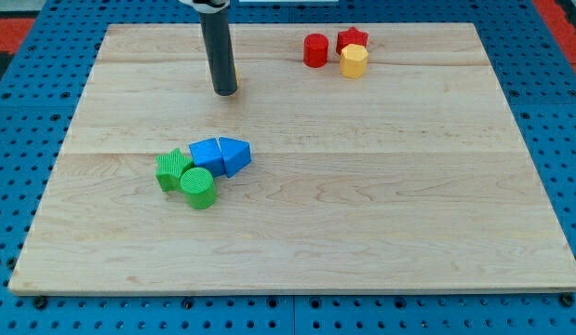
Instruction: Move the yellow heart below the red circle
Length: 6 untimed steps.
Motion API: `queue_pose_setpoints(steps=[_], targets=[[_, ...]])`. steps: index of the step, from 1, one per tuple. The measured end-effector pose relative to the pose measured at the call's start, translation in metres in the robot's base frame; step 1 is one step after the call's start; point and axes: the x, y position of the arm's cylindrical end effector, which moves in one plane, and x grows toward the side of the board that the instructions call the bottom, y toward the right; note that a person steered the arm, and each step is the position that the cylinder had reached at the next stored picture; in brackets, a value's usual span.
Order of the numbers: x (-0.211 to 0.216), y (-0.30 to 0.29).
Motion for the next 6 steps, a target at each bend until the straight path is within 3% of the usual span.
queue_pose_setpoints(steps=[1,2,3,4,5,6], targets=[[-0.001,-0.062],[-0.038,-0.008],[-0.038,0.091],[-0.013,0.096],[-0.002,0.138],[-0.012,0.142]])
